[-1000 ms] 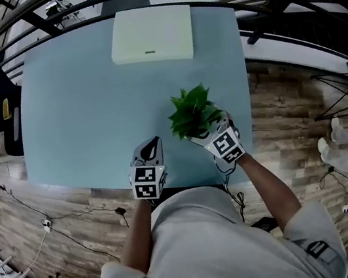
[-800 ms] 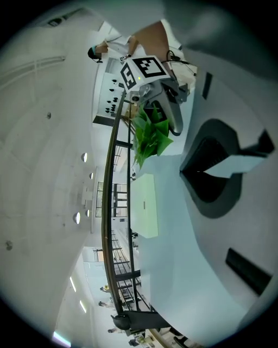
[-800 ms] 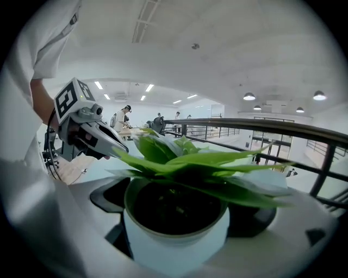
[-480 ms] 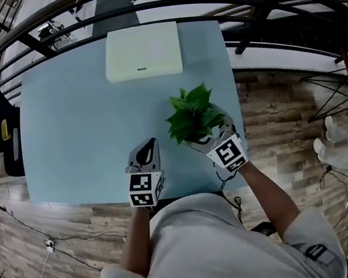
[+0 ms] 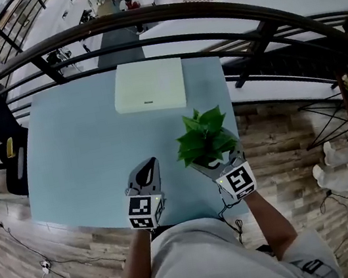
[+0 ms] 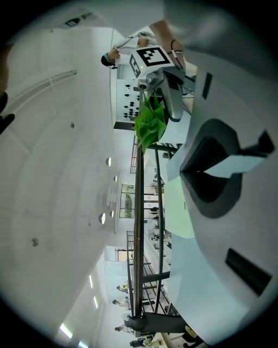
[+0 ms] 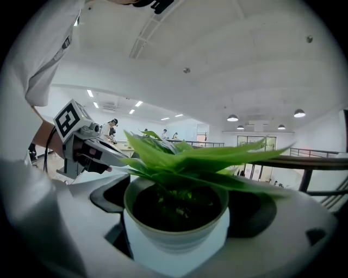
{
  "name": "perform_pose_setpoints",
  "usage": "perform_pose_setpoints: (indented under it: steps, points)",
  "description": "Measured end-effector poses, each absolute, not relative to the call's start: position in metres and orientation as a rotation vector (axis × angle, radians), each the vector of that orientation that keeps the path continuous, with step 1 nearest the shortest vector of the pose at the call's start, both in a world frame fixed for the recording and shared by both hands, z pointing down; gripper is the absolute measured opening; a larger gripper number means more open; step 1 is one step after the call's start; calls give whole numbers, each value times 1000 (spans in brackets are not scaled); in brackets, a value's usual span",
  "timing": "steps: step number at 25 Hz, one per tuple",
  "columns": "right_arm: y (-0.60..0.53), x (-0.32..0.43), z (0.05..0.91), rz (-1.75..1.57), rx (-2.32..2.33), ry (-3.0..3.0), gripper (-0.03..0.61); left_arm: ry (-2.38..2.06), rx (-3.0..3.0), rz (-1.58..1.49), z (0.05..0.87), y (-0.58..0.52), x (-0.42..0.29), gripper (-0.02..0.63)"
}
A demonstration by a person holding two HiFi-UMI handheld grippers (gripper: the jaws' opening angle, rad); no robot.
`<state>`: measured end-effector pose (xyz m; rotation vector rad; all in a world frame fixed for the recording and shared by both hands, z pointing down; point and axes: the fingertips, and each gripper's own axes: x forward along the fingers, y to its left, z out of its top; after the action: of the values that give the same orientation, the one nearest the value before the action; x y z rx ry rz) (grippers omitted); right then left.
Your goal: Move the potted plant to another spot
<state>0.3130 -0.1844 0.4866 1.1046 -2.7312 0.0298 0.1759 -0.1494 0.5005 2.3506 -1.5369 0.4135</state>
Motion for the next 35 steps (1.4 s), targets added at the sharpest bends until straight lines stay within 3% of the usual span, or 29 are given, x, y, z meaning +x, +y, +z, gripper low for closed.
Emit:
perform_pose_setpoints:
  steps: [16, 35]
  points:
    - [-182, 307, 473, -27, 993, -2766, 546, -1604, 2336, 387, 483, -147, 177, 12]
    - [-141, 175, 475, -65, 435, -2939, 546, -1972, 1984, 321, 488, -67, 79, 12]
